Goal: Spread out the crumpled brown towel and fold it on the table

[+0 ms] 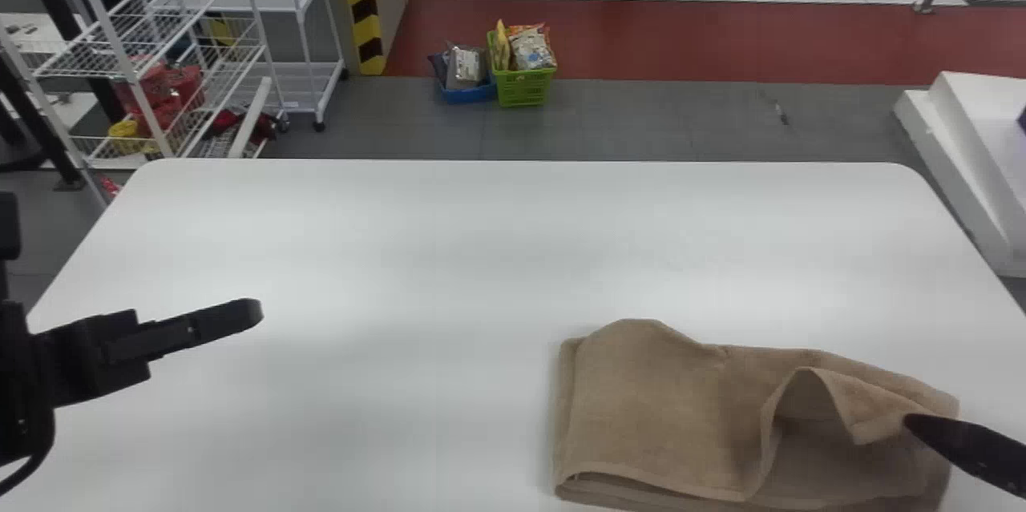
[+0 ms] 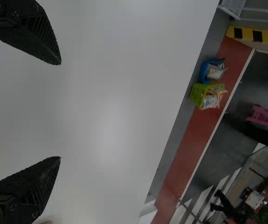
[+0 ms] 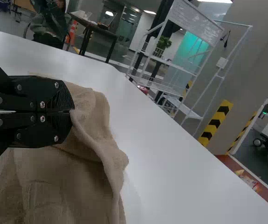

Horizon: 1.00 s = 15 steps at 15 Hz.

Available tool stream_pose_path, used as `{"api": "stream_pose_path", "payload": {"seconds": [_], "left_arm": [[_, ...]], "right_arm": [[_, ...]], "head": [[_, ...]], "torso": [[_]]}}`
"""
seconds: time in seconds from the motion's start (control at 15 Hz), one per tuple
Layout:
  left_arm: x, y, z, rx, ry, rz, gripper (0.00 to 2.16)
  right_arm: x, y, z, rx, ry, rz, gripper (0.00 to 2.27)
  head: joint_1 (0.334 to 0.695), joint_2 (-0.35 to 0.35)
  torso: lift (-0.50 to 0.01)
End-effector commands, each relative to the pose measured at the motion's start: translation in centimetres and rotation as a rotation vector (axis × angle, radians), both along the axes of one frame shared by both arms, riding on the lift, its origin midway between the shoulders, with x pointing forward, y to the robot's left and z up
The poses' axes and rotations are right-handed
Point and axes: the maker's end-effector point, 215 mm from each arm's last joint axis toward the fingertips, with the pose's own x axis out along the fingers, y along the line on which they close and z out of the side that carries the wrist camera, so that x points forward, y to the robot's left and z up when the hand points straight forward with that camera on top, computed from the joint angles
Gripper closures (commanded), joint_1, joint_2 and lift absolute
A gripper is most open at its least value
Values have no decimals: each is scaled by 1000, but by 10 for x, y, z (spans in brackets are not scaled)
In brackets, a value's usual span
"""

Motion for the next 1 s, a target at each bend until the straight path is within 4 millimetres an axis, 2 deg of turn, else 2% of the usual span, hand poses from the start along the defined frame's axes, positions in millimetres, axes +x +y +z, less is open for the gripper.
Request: {"api": "stream_pose_path", "payload": {"seconds": [0.0, 0.13, 0.27, 0.47, 0.53, 0.67, 0.8, 0.93], "left_arm": [[0, -2, 0, 3, 2, -3, 90], [0, -2, -1, 13, 5, -3, 90], [0, -3, -1, 14, 6, -4, 90], [1, -12, -2, 6, 6, -19, 90], [1, -17, -3, 5, 8, -27, 90], [-2, -17, -6, 6, 16, -28, 90], [-3, -10, -6, 6, 17, -14, 90], [-4, -7, -6, 7, 18, -9, 90]], "right_arm": [[-13, -27, -8, -14, 43, -35, 1899], [-22, -52, -26, -36, 104, -55, 1899], [-21, -75, -42, -124, 101, -70, 1899], [-10, -84, -54, -190, 55, -51, 1862], [-2, -84, -55, -198, 36, -47, 1612], [7, -78, -65, -209, 54, -26, -2], [8, -77, -61, -215, 51, -24, -2], [-1, -82, -59, -225, 105, -36, 53]], "head": [[695, -79], [695, -109], [695, -161], [695, -203], [695, -214], [695, -229], [695, -226], [695, -218]], "torso": [[-127], [-127], [-127], [-127], [-127], [-127], [-127], [-127]]}}
